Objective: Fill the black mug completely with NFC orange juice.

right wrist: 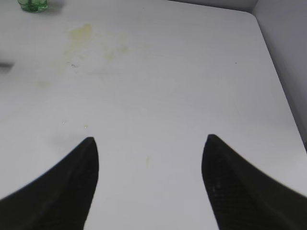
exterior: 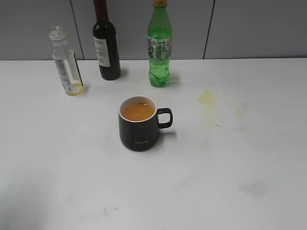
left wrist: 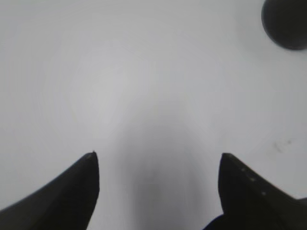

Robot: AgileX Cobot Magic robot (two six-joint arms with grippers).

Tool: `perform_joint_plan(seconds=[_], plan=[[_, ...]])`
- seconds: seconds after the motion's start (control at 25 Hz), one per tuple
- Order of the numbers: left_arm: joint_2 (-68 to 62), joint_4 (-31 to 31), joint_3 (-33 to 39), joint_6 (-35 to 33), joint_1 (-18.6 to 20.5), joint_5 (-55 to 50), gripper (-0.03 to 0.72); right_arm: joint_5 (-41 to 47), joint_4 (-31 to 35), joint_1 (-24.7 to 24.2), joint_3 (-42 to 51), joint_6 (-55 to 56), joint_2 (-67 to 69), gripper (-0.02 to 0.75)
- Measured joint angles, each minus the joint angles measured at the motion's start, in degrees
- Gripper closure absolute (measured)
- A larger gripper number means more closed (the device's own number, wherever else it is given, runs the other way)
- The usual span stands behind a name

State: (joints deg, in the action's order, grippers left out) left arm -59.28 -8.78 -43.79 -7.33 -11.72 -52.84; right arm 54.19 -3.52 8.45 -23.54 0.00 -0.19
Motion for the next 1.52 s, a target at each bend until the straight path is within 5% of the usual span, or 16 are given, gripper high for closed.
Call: perform_joint_plan(seconds=[0.28,0.84,1.52], plan=[[14.9,3.2,1.2,0.0,0.0,-9.7,0.099,0.0,0.0,0.0,0.0,0.0,0.0,0.224],[51.1,6.1,14.8,3.0,0.0,-11.5,0.104,0.0,0.0,0.0,0.0,0.0,0.0,0.224],[55.1,9.4,16.1,3.0,0.0,-9.2,0.105,0.0,0.0,0.0,0.0,0.0,0.0,0.224]])
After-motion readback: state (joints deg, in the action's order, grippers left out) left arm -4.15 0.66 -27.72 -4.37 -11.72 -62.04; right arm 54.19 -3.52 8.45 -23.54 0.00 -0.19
